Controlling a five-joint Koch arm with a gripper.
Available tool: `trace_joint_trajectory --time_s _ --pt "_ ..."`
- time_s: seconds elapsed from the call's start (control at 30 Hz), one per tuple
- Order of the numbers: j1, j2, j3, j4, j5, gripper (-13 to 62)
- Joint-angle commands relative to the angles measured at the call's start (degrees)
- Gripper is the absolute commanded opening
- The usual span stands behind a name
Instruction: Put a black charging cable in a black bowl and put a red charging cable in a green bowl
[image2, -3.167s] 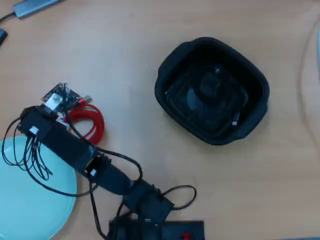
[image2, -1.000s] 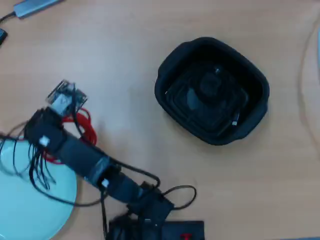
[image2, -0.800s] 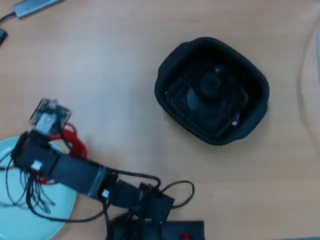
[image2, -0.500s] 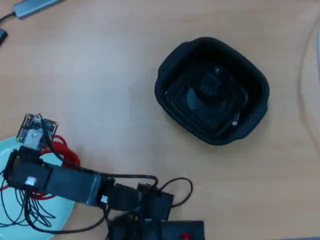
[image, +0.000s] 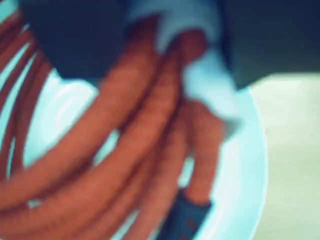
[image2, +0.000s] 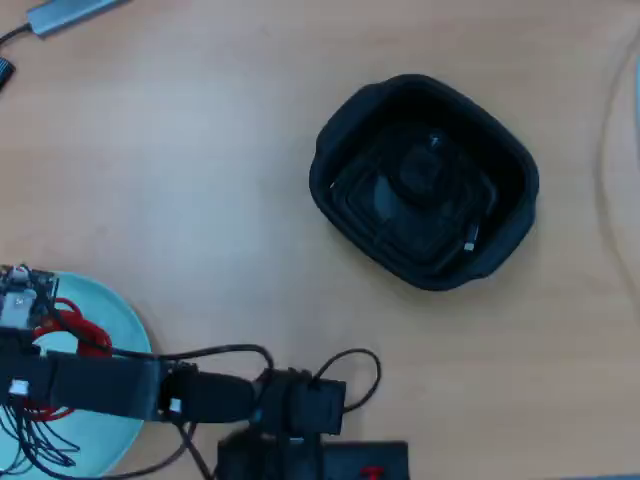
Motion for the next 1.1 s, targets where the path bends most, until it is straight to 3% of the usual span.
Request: trace_joint_trajectory --time_s 0.0,0.53,0.63,0.87,0.97,1.07 --pt "-0.62 -1.14 -5.45 -7.21 -1.23 -7.2" --pt "-2.72 -7.47 -4.39 -6.59 -5.27 -5.9" --pt "-3.08 -7.47 -4.39 -5.10 -5.36 5.1" --pt "-3.52 -6.86 -4.83 12.83 -5.01 46.2" --pt "-2.99 -6.86 -4.48 18.63 -4.31 52.9" --pt "0.00 -6.42 -4.83 20.13 -3.52 50.4"
